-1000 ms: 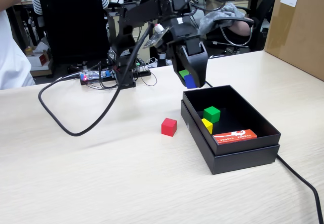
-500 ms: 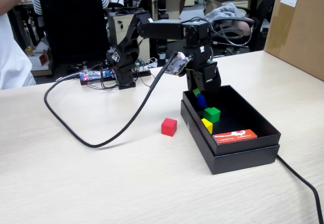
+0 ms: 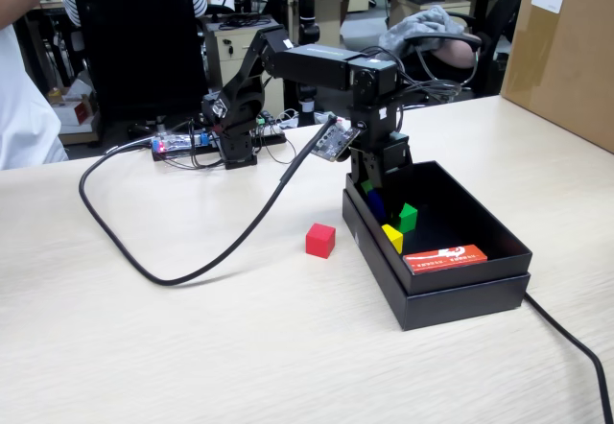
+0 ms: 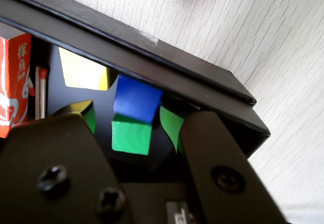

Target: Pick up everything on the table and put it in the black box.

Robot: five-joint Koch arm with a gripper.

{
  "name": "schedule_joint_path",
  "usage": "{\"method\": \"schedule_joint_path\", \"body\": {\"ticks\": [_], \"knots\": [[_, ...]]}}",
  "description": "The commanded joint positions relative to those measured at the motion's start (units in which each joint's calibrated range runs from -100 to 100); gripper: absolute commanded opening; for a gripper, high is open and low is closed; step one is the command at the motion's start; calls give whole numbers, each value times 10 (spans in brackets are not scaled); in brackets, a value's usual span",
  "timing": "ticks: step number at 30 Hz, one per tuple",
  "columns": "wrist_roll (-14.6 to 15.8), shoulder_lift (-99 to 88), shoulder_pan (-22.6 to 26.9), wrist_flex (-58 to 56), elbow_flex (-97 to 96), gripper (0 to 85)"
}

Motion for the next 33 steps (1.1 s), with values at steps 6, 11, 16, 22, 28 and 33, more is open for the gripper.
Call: {"method": "schedule_joint_path", "body": {"ticks": [6,11,16,22,28,33], "knots": [[2,-103,-4,-5,21,375],[10,-225,-20,-5,21,376],[26,-296,-40,-5,14,396],[31,-355,-75,-5,-108,457],[38,-320,-90,-5,-177,469],[46,-234,-92,-5,-174,481]]}}
